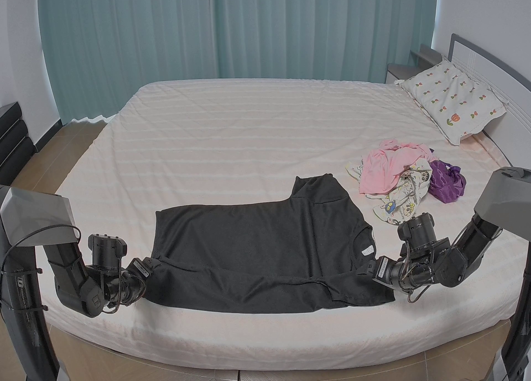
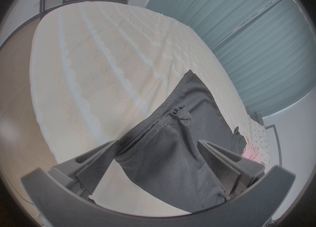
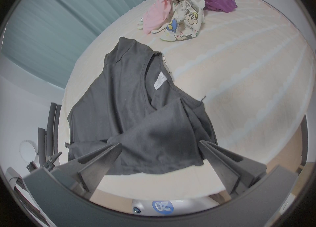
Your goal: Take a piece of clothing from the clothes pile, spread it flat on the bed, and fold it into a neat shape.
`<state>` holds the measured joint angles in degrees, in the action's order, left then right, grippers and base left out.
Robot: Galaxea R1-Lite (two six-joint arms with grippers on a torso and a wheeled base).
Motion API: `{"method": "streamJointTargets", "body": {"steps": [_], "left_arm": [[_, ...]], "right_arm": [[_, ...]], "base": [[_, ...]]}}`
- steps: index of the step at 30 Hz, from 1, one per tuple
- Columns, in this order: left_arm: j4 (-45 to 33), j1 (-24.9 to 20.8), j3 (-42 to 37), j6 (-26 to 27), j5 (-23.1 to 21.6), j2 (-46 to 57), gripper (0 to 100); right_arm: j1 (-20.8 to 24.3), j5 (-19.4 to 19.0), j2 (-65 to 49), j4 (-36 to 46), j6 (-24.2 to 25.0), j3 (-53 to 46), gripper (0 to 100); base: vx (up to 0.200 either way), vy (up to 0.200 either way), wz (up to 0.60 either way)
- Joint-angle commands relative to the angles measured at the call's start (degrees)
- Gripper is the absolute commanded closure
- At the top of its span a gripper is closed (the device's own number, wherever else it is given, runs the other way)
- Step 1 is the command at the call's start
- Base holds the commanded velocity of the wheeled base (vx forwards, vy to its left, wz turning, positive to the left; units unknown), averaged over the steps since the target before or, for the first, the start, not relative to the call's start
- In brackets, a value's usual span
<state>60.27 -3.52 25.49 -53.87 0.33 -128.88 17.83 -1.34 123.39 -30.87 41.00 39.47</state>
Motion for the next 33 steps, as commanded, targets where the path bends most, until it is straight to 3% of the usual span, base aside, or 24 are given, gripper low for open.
{"method": "streamJointTargets", "body": {"steps": [1,5,14,26,28,33], "left_arm": [[0.0,0.0,0.1,0.0,0.0,-0.1,0],[0.0,0.0,0.1,-0.1,0.0,-0.1,0],[0.1,0.0,0.3,-0.2,0.0,-0.1,0],[0.0,0.9,1.9,-0.3,0.0,1.3,0],[-0.9,1.3,4.1,0.3,-0.1,2.6,0],[-5.4,1.4,10.3,3.7,-0.3,2.0,0]], "right_arm": [[-2.5,-0.5,4.9,-2.4,0.1,2.1,0],[-3.9,-1.5,7.3,-8.3,0.1,3.0,0],[-5.4,-5.1,9.4,-12.8,-0.3,3.6,0],[-6.6,-6.0,12.5,-22.7,-3.9,1.0,0],[-7.6,-8.2,12.3,-25.0,-4.0,-0.5,0],[-8.0,-9.0,12.8,-27.4,-4.0,-1.5,0]], "base": [[0.0,0.0,0.0],[0.0,0.0,0.0],[0.0,0.0,0.0],[0.0,0.0,0.0],[0.0,0.0,0.0],[0.0,0.0,0.0]]}}
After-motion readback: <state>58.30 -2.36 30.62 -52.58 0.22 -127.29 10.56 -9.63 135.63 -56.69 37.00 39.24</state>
